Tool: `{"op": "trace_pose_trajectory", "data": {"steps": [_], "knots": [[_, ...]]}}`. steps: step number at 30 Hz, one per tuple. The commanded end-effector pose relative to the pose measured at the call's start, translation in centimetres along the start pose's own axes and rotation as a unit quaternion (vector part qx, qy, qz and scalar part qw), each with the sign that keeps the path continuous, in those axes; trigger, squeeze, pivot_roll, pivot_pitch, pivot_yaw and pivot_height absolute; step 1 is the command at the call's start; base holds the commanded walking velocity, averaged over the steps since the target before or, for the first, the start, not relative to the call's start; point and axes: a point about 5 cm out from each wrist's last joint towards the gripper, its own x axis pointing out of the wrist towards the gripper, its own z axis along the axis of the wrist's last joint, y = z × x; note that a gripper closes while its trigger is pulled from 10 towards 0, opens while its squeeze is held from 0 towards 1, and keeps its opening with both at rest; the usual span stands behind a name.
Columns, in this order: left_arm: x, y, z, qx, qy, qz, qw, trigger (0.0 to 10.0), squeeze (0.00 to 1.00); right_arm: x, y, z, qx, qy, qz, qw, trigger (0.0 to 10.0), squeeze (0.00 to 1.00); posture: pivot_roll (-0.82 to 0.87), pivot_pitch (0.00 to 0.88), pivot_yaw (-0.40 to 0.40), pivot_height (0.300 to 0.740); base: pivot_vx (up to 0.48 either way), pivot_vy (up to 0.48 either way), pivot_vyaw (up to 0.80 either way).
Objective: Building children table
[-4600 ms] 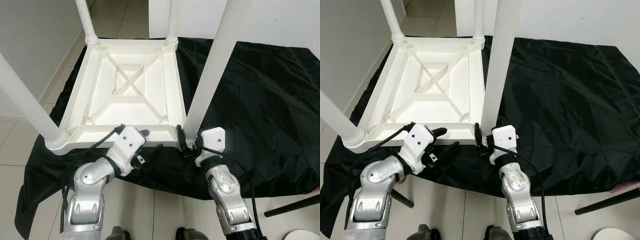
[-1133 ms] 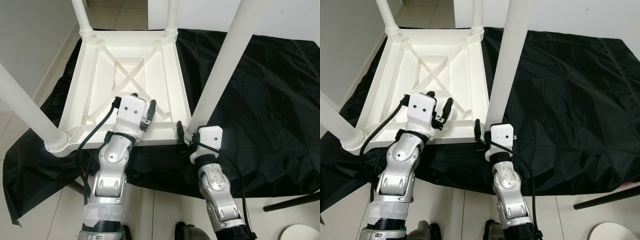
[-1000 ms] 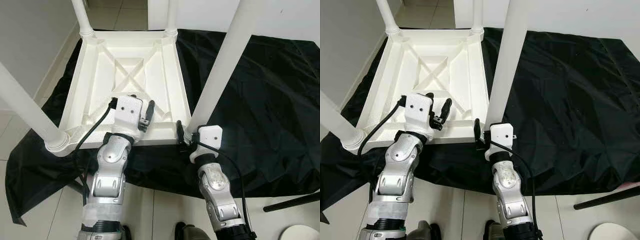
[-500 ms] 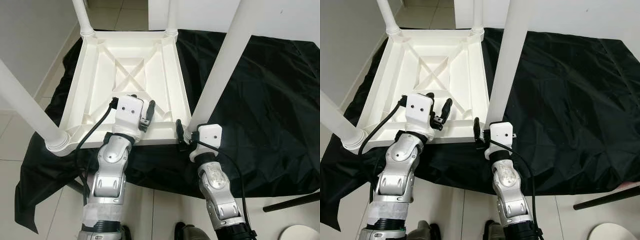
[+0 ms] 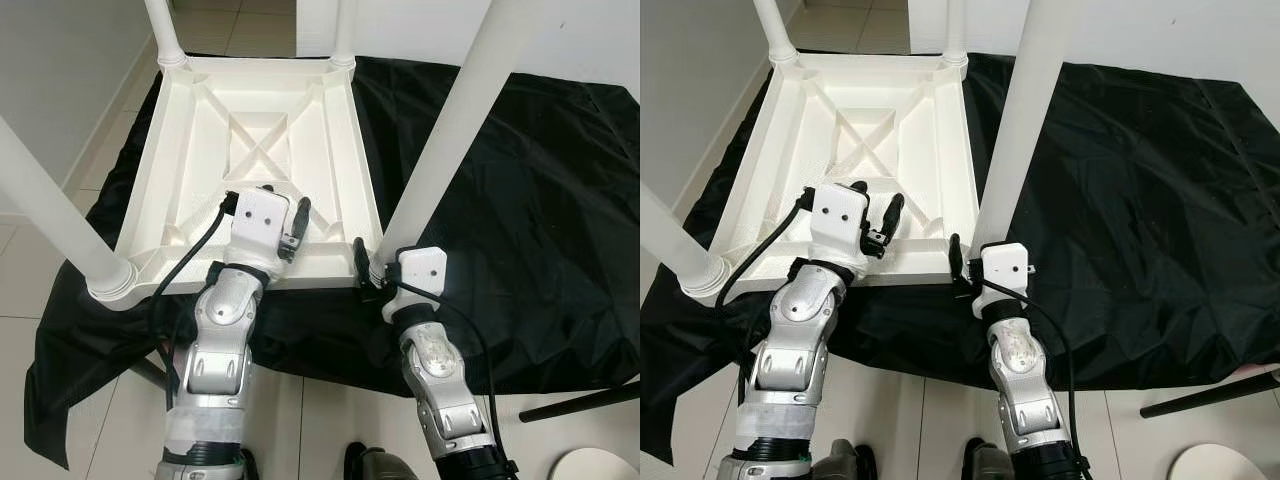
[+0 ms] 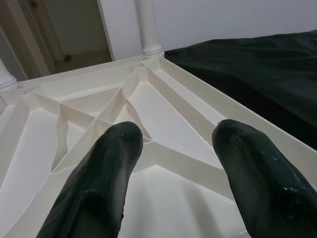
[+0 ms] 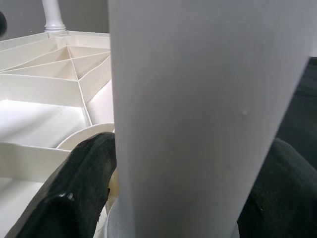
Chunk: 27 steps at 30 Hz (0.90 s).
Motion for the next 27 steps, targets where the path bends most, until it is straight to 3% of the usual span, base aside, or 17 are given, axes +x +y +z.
{"op": "trace_pose_trajectory", "data": {"steps": [1,15,19,22,24,26,27], "knots": [[-3.7,-1.8,-4.4,-0.049,0.096,0.053,0.993,10.0,0.00,-0.2,-0.2,-0.1,0.001,0.005,-0.004,1.000,10.0,0.00,-0.05,0.180,-0.011,0.740,0.000,0.000,0.00],[-3.6,-1.2,-4.2,-0.027,0.092,0.051,0.994,10.0,0.00,0.1,-0.4,0.0,0.000,0.004,-0.003,1.000,10.0,0.00,-0.04,0.174,-0.011,0.740,0.000,0.000,0.00],[-4.2,-1.2,-3.6,0.033,0.081,-0.023,0.996,10.0,0.00,0.9,-0.8,0.3,-0.013,-0.008,0.045,0.999,10.0,0.00,-0.03,0.162,-0.005,0.740,0.000,0.000,0.00],[-4.3,-1.3,-3.5,0.038,0.079,-0.038,0.995,10.0,0.00,1.0,-0.9,0.3,-0.018,-0.010,0.056,0.998,10.0,0.00,-0.03,0.159,-0.004,0.740,0.000,0.000,0.00],[-4.5,-1.3,-3.4,0.044,0.075,-0.065,0.994,10.0,0.00,1.3,-1.1,0.4,-0.020,-0.011,0.072,0.997,10.0,0.00,-0.02,0.159,-0.006,0.740,0.000,0.000,0.00],[-5.3,-1.5,-3.2,0.044,0.069,-0.126,0.989,10.0,0.00,1.7,-1.2,0.6,-0.025,-0.012,0.117,0.993,10.0,0.00,-0.02,0.152,-0.001,0.740,0.000,0.000,0.00],[-5.3,-1.5,-3.2,0.044,0.069,-0.126,0.989,10.0,0.00,1.7,-1.2,0.6,-0.025,-0.012,0.117,0.993,10.0,0.00,-0.02,0.152,-0.001,0.740,0.000,0.000,0.00]]}}
